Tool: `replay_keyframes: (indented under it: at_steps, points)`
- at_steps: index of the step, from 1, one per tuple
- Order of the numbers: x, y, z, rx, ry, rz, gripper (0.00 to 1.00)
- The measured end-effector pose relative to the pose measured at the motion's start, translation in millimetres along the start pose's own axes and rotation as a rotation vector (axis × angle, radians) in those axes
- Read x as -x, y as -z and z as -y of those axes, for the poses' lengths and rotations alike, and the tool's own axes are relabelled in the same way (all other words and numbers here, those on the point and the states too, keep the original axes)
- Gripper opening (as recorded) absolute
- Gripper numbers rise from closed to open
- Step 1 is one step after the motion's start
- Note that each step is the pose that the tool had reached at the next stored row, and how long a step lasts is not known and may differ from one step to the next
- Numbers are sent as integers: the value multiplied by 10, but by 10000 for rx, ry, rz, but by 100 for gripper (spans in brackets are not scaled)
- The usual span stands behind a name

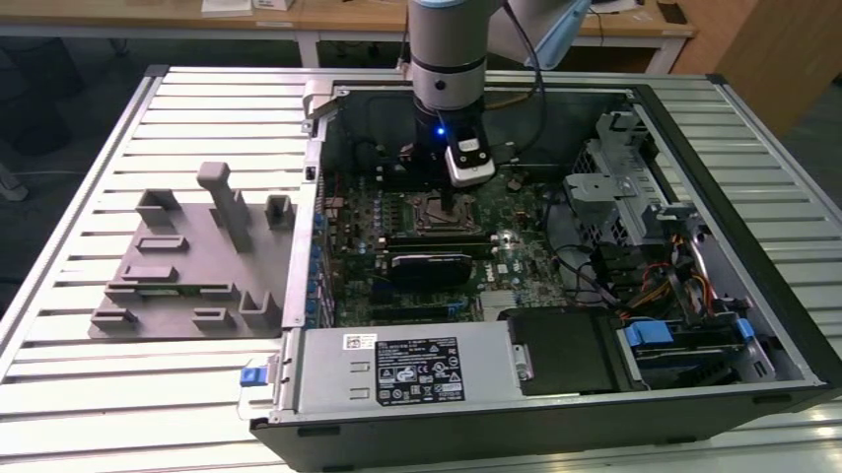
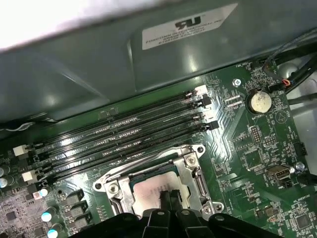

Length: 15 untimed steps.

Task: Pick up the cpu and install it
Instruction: 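Install the first cpu locking lever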

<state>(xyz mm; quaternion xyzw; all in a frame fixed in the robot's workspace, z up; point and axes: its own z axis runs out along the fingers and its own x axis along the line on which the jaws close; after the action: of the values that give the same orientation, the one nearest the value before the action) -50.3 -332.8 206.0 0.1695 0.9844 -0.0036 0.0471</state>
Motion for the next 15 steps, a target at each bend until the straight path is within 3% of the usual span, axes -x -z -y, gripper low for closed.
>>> replay_keyframes:
  at_steps: [3, 12, 15]
  points:
    - [1, 15, 1, -2, 1, 0, 11]
    - [21, 216, -2, 4, 0, -1, 11]
    - [22, 228, -2, 8, 0, 0, 11]
